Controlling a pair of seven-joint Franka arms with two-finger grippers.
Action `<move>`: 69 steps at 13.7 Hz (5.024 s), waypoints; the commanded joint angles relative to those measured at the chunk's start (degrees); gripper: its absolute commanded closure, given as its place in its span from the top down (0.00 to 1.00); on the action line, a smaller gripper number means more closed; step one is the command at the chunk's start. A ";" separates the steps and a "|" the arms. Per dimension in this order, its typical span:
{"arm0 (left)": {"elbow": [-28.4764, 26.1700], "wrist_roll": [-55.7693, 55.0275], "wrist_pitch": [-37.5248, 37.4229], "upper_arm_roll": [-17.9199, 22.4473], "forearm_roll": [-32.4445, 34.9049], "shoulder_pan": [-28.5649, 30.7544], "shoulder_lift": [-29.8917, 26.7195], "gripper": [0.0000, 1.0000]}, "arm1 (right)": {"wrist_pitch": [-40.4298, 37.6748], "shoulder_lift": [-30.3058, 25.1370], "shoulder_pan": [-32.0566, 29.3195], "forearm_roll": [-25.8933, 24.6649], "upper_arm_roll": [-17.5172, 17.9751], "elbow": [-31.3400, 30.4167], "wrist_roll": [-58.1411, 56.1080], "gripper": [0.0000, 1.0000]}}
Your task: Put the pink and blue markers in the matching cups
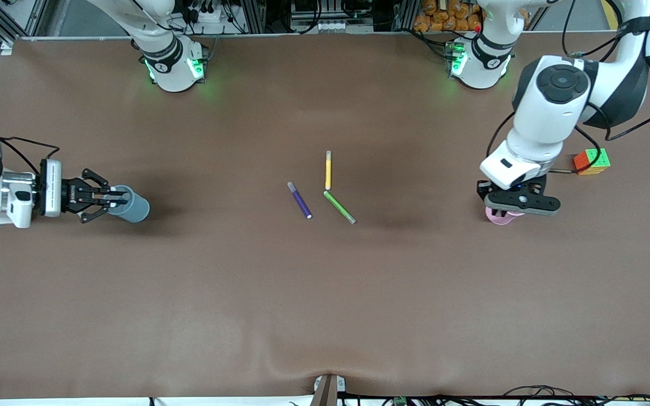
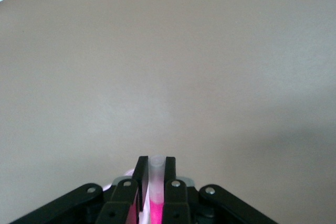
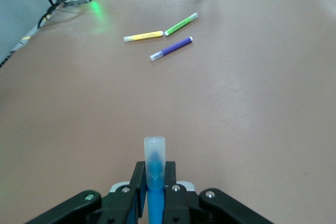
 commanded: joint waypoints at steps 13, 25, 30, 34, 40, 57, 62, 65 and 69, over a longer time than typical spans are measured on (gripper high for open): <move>-15.22 9.70 25.08 -0.37 0.34 9.50 -1.82 0.00 | -2.36 -4.10 -1.97 -7.85 1.10 5.21 17.13 1.00; -19.70 8.81 33.62 -0.37 0.70 11.35 1.79 0.73 | -2.27 -16.84 12.27 -34.20 1.18 16.30 77.06 1.00; -16.03 9.43 28.90 -0.72 0.87 12.84 1.00 1.00 | -2.88 -22.91 15.35 -39.32 -1.62 16.04 98.77 1.00; -4.18 9.26 8.19 -4.58 -0.53 12.67 1.18 1.00 | -6.83 -24.59 16.51 -39.50 -1.54 15.95 119.43 1.00; 10.25 9.34 -12.94 -5.82 -6.86 11.70 2.41 1.00 | -13.25 -24.23 16.24 -39.41 -1.72 15.51 123.08 1.00; 34.23 8.73 -47.47 16.04 -14.42 -7.62 2.93 1.00 | -11.76 -23.88 14.31 -38.45 -2.07 16.83 128.09 1.00; 38.56 9.26 -58.73 16.77 -14.68 -7.20 0.66 1.00 | -12.11 -24.06 14.13 -38.45 -2.07 17.18 127.83 1.00; 39.18 9.87 -61.91 19.31 -14.95 -7.63 -1.63 1.00 | -13.16 -24.23 13.43 -38.53 -2.24 17.44 127.48 1.00; 38.84 10.22 -64.38 19.49 -14.95 -7.72 -3.13 1.00 | -13.78 -24.15 13.69 -38.53 -1.72 18.23 127.39 1.00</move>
